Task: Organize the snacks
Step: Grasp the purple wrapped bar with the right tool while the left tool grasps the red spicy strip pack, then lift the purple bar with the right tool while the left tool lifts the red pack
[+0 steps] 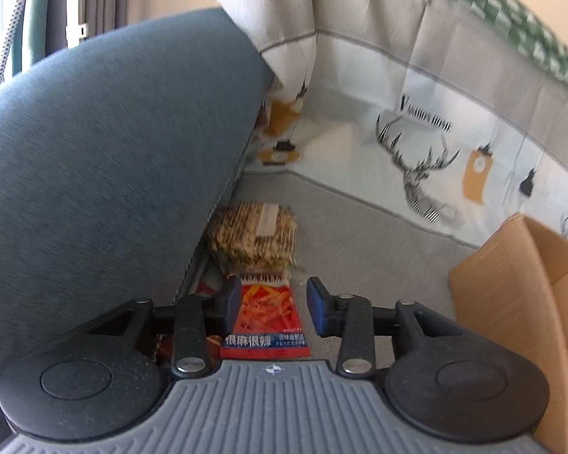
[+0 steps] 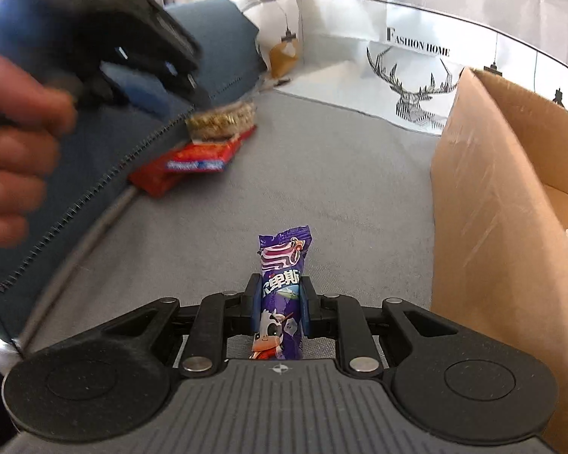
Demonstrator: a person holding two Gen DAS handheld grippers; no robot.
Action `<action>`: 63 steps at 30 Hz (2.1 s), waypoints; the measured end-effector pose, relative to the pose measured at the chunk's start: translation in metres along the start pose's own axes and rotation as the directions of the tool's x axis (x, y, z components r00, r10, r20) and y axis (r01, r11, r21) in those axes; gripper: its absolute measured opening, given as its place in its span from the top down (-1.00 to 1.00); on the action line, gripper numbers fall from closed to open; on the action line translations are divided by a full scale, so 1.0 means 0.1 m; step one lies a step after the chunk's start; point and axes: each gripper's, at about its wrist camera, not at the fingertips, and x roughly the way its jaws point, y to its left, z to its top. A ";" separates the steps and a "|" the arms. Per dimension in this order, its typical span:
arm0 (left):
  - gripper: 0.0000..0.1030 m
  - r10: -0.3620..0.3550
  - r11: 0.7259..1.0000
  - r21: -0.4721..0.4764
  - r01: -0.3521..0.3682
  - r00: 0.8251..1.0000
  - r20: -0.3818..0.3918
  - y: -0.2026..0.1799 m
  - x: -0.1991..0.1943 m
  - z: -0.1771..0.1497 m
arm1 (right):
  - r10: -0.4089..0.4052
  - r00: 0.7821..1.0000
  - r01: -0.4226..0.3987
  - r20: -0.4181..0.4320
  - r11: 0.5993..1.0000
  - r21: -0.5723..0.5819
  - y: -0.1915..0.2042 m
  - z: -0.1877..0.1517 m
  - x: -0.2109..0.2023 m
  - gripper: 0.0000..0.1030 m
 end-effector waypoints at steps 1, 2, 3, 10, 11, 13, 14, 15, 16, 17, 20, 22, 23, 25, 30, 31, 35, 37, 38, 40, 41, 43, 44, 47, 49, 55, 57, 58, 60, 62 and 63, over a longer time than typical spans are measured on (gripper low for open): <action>-0.02 0.009 1.000 0.006 -0.009 1.000 -0.005 -0.02 0.03 0.00 | 0.006 1.000 -0.006 -0.004 1.000 0.004 -0.01 -0.01 -0.02 0.57; -0.06 0.018 1.000 0.017 -0.018 1.000 -0.008 -0.06 0.07 -0.01 | 0.012 1.000 -0.012 -0.016 1.000 0.011 -0.03 -0.02 0.00 0.55; -0.17 0.029 0.999 0.031 -0.029 1.000 -0.010 -0.09 0.10 -0.01 | 0.016 0.999 -0.016 -0.035 1.000 0.019 -0.05 -0.05 0.03 0.50; -0.50 0.122 0.986 0.119 -0.115 0.991 -0.048 -0.28 0.41 -0.03 | -0.003 0.995 0.005 -0.103 1.000 0.023 -0.06 -0.09 0.19 0.26; -0.50 0.133 0.985 0.122 -0.125 0.990 -0.057 -0.30 0.45 -0.03 | -0.002 0.995 0.004 -0.104 1.000 0.017 -0.06 -0.09 0.19 0.26; -0.54 0.144 0.984 0.119 -0.135 0.987 -0.072 -0.30 0.53 -0.04 | -0.004 0.994 0.004 -0.106 1.000 0.007 -0.05 -0.10 0.20 0.26; -0.54 0.146 0.984 0.113 -0.136 0.986 -0.081 -0.30 0.56 -0.03 | -0.004 0.994 0.005 -0.107 1.000 0.003 -0.06 -0.09 0.20 0.26; -0.54 0.148 0.985 0.107 -0.138 0.985 -0.088 -0.29 0.59 -0.03 | -0.005 0.994 0.005 -0.107 1.000 0.001 -0.06 -0.09 0.20 0.26; -0.54 0.150 0.985 0.100 -0.141 0.984 -0.096 -0.28 0.62 -0.03 | -0.005 0.994 0.006 -0.107 1.000 0.000 -0.06 -0.10 0.20 0.26; -0.54 0.155 0.985 0.096 -0.145 0.982 -0.105 -0.27 0.65 -0.03 | -0.006 0.994 0.006 -0.107 1.000 -0.001 -0.07 -0.10 0.21 0.28; -0.54 0.165 0.984 0.095 -0.152 0.976 -0.140 -0.24 0.72 -0.04 | -0.008 0.995 0.008 -0.104 1.000 -0.003 -0.06 -0.11 0.20 0.48; -0.54 0.163 0.984 0.099 -0.150 0.976 -0.141 -0.24 0.73 -0.04 | -0.008 0.995 0.007 -0.103 1.000 -0.002 -0.06 -0.09 0.19 0.51; -0.53 0.162 0.984 0.101 -0.149 0.977 -0.141 -0.24 0.72 -0.05 | -0.007 0.995 0.007 -0.102 1.000 0.001 -0.07 -0.09 0.19 0.51; -0.40 0.166 0.982 0.110 -0.151 0.976 -0.142 -0.24 0.72 -0.07 | -0.007 0.995 0.007 -0.102 1.000 0.002 -0.07 -0.09 0.19 0.51; -0.05 0.170 0.981 0.119 -0.153 0.975 -0.144 -0.20 0.66 -0.08 | -0.007 0.995 0.008 -0.103 1.000 0.011 -0.08 -0.09 0.15 0.51; -0.03 0.163 0.983 0.112 -0.148 0.976 -0.145 -0.18 0.64 -0.08 | -0.007 0.995 0.008 -0.104 1.000 0.014 -0.09 -0.09 0.14 0.51; -0.01 0.137 0.987 0.102 -0.121 0.977 -0.163 -0.14 0.51 -0.12 | -0.001 0.994 0.006 -0.110 0.999 0.043 -0.14 -0.07 0.10 0.51; 0.00 0.111 0.991 0.092 -0.096 0.978 -0.178 -0.11 0.41 -0.15 | 0.009 0.994 -0.003 -0.113 0.998 0.059 -0.17 -0.08 0.07 0.51; 0.00 0.093 0.993 0.083 -0.079 0.977 -0.192 -0.09 0.36 -0.18 | 0.016 0.993 -0.008 -0.113 0.998 0.065 -0.17 -0.08 0.04 0.51; 0.00 0.059 0.997 0.067 -0.046 0.975 -0.216 -0.05 0.26 -0.22 | 0.026 0.994 -0.019 -0.110 0.998 0.064 -0.16 -0.10 0.00 0.51; 0.00 0.046 0.998 0.061 -0.033 0.973 -0.227 -0.03 0.21 -0.26 | 0.028 0.994 -0.022 -0.106 0.998 0.059 -0.15 -0.11 -0.04 0.51; 0.00 0.020 0.999 0.043 -0.010 0.969 -0.246 -0.01 0.11 -0.33 | 0.031 0.995 -0.026 -0.098 0.998 0.053 -0.13 -0.14 -0.10 0.51; 0.00 0.006 0.999 0.032 0.002 0.968 -0.250 0.00 0.04 -0.37 | 0.033 0.995 -0.028 -0.095 0.998 0.052 -0.12 -0.15 -0.13 0.51; 0.00 -0.050 0.999 -0.017 0.047 0.968 -0.247 0.03 -0.12 -0.46 | 0.043 0.996 -0.039 -0.081 0.998 0.054 -0.11 -0.18 -0.21 0.51; 0.00 -0.084 0.996 -0.035 0.077 0.961 -0.263 0.03 -0.16 -0.51 | 0.046 0.996 -0.042 -0.076 0.998 0.051 -0.10 -0.22 -0.25 0.51; -0.03 -0.099 0.995 -0.021 0.098 0.934 -0.344 0.03 -0.10 -0.61 | 0.045 0.995 -0.042 -0.084 0.998 0.036 -0.10 -0.26 -0.22 0.51; -0.09 -0.072 0.997 -0.016 0.070 0.932 -0.355 0.04 -0.07 -0.63 | 0.045 0.995 -0.042 -0.093 0.999 0.032 -0.10 -0.27 -0.20 0.50; -0.12 -0.067 0.998 -0.021 0.063 0.931 -0.358 0.05 -0.07 -0.64 | 0.046 0.994 -0.043 -0.098 0.999 0.033 -0.10 -0.27 -0.19 0.50; -0.21 -0.072 0.997 -0.028 0.066 0.930 -0.359 0.04 -0.06 -0.64 | 0.044 0.994 -0.041 -0.102 0.999 0.035 -0.10 -0.26 -0.17 0.48; -0.33 -0.072 0.997 -0.014 0.072 0.932 -0.356 -0.01 -0.05 -0.65 | 0.047 0.993 -0.043 -0.105 0.998 0.036 -0.10 -0.26 -0.15 0.41; -0.40 -0.066 0.997 0.002 0.071 0.931 -0.358 -0.03 -0.03 -0.66 | 0.047 0.993 -0.043 -0.108 0.998 0.036 -0.10 -0.26 -0.15 0.39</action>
